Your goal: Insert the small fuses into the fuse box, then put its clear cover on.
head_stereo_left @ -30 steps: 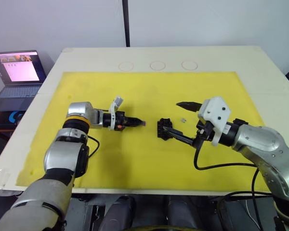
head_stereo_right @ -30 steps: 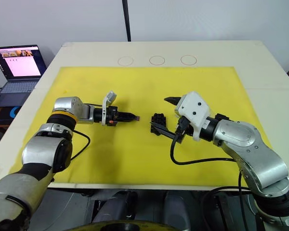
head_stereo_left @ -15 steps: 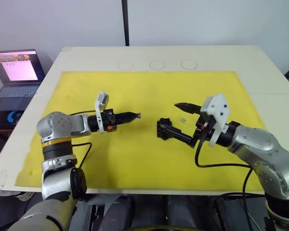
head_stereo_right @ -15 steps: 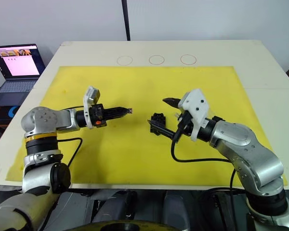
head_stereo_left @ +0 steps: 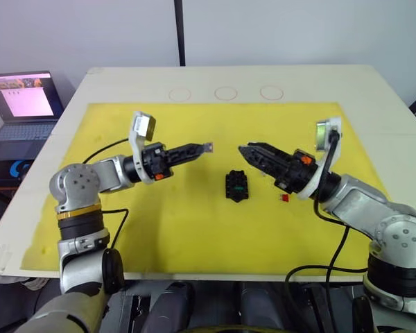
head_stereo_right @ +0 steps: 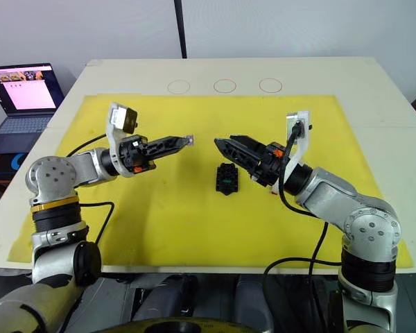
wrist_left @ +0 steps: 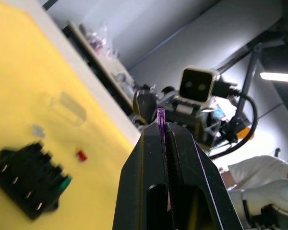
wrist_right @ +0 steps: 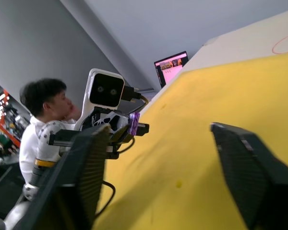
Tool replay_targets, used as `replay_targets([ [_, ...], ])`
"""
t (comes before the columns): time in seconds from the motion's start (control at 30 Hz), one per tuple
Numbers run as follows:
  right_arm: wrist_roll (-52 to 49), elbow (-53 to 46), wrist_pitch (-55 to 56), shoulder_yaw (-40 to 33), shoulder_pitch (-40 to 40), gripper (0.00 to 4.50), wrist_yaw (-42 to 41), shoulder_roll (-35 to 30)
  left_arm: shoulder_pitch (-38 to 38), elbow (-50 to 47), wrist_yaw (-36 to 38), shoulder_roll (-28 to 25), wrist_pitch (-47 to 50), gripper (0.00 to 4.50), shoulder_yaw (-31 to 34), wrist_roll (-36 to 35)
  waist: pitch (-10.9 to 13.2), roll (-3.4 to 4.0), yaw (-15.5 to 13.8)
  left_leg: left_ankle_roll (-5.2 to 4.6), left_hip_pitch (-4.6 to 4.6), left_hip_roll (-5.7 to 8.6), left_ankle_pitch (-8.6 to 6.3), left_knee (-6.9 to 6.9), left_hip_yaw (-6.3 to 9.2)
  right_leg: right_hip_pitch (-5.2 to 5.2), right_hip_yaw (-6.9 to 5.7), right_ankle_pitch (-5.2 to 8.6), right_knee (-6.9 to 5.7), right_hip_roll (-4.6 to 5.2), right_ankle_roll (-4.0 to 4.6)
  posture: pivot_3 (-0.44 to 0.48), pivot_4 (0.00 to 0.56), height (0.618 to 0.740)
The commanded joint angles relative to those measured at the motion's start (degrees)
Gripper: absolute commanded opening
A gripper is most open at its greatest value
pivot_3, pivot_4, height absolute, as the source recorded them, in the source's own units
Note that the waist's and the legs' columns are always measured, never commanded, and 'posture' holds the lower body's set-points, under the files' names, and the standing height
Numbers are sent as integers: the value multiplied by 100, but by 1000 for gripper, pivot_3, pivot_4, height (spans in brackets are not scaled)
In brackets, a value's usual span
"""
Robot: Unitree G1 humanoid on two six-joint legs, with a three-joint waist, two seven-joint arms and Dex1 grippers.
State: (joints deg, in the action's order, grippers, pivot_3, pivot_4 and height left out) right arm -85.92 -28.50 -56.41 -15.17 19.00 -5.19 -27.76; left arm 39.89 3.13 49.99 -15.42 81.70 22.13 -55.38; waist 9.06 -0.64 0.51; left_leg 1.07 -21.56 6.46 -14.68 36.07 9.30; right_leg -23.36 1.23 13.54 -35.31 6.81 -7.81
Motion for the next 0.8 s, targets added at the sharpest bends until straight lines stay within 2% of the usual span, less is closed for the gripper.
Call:
replay_targets([
  [0.03, -362, -230, 207, 162, 14, 3220, 304, 9, 108, 1, -88, 15, -108, 0, 15, -283, 0, 0, 6, 0, 0, -1, 0, 0, 0, 0, 0, 0, 0, -1, 0, 0, 150, 740],
  [0.07, -403, -239, 256, 209, 6, 3220, 372, 15, 99, 9, -106, 14, -124, 0, -4, -310, 0, 0, 15, 0, 0, -1, 0, -2, 0, -1, 0, 0, 0, -2, 0, 0, 150, 740],
  [0.13, -478, -250, 381, 290, -1, 2914, 512, 51, 86, 36, -142, 14, -145, 0, -25, -373, 0, 0, 16, 0, 0, -2, 0, -2, 0, -2, 0, 0, 0, -3, 0, 0, 150, 740],
  [0.27, -584, -304, 536, 475, 43, 1640, 681, 22, 83, 87, -181, 5, -215, 0, -107, -476, 0, 0, 10, 0, 0, -2, 0, -2, -2, -2, 0, 0, 0, -3, 0, 0, 150, 740],
  [0.8, -667, -302, 929, 983, 168, 1640, 936, 133, -31, 123, -136, -29, -381, 0, -373, -704, 0, 0, 10, -1, 0, -2, 0, -4, -2, -3, 0, 0, 2, -3, 0, 0, 150, 740],
])
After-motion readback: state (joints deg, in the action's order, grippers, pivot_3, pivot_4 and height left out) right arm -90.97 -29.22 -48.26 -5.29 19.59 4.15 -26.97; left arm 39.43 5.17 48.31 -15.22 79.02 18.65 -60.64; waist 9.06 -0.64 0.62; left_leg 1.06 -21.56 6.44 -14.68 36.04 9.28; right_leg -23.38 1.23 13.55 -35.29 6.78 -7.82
